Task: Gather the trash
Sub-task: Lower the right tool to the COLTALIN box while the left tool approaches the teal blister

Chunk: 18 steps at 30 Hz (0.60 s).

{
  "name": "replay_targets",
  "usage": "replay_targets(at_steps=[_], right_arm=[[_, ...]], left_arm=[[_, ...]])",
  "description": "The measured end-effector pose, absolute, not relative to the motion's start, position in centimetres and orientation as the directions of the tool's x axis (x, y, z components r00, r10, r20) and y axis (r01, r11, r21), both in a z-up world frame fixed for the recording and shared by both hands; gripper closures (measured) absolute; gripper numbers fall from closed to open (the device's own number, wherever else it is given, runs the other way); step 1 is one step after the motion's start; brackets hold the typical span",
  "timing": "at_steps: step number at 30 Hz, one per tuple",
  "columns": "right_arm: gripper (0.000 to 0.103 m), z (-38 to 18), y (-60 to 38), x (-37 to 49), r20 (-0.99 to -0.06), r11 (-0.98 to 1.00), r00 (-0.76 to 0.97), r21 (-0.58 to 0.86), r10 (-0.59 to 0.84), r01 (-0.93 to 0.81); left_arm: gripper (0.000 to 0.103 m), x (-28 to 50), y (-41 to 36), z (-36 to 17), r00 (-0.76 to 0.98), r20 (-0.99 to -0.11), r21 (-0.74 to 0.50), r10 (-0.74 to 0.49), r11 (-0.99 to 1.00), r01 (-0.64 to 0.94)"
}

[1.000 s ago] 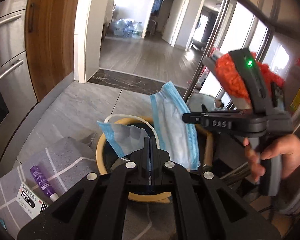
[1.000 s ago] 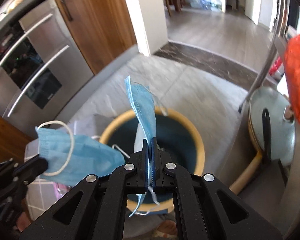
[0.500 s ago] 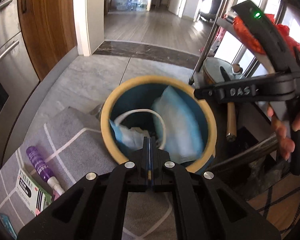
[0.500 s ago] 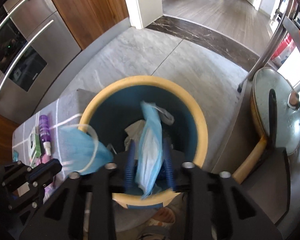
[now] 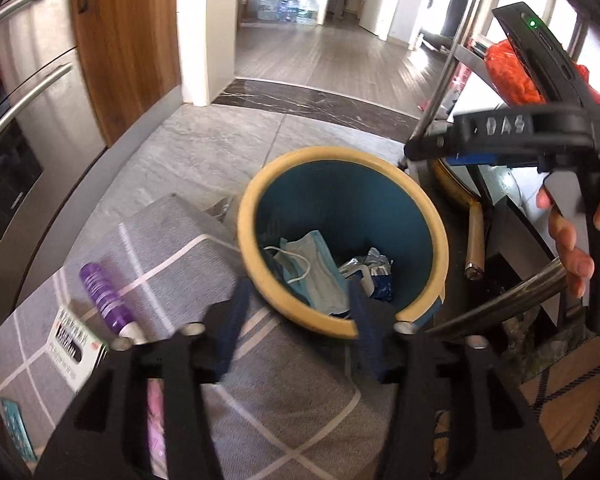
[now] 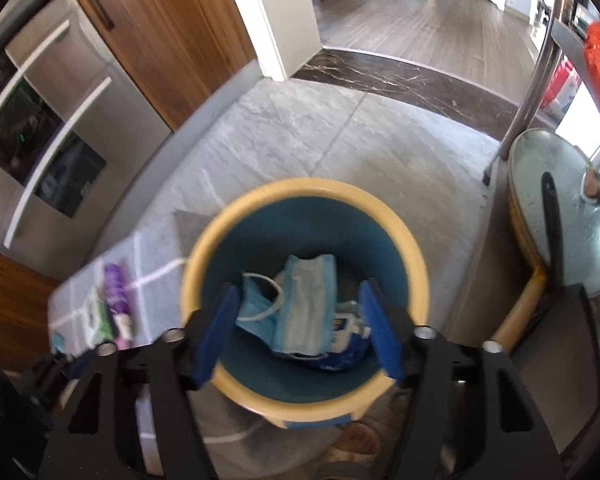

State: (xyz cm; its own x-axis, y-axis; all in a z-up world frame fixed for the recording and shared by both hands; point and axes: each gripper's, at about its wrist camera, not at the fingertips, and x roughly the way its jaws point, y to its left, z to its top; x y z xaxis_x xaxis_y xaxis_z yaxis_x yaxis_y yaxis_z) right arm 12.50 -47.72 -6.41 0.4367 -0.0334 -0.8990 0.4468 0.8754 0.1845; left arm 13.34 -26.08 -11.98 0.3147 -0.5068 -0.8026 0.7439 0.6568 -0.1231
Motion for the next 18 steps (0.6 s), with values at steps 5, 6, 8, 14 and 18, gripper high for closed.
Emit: replay_targets(at_steps=[5,6,8,14,18], right_arm=[[0.016,-5.4,-45.7,13.3,-0.872,0.890,0.489,0.231,0.010,0.394],[0.015,-5.2,-45.1,13.5,-0.868,0.893,0.497,0.239,0.020,0.381],[0.013,-4.8,-44.1,13.9,-0.857,0.899,0.514,0.252,0.036,0.357],[0.010,-3.7,-39.9,14.9,-0.833,0.928,0.549,0.251,0.063,0.275],[0.010,-3.9,-37.1,15.8,-0.842,0.949,0.534,0.228,0.080,0.218]], left_arm=[[0.018,12.0,-23.0,-11.7,0.404,-0.796,-0.030,-0.451,0.696,0.717],[0.015,12.0,-22.3,-11.8,0.417,-0.797,-0.019,-0.437,0.707,0.707],[0.014,12.1,-20.6,-12.1,0.434,-0.805,-0.005,-0.404,0.736,0.677],[0.009,12.8,-16.0,-11.7,0.488,-0.801,0.015,-0.345,0.804,0.594],[0.008,13.5,-12.1,-11.4,0.531,-0.791,0.025,-0.302,0.852,0.522]])
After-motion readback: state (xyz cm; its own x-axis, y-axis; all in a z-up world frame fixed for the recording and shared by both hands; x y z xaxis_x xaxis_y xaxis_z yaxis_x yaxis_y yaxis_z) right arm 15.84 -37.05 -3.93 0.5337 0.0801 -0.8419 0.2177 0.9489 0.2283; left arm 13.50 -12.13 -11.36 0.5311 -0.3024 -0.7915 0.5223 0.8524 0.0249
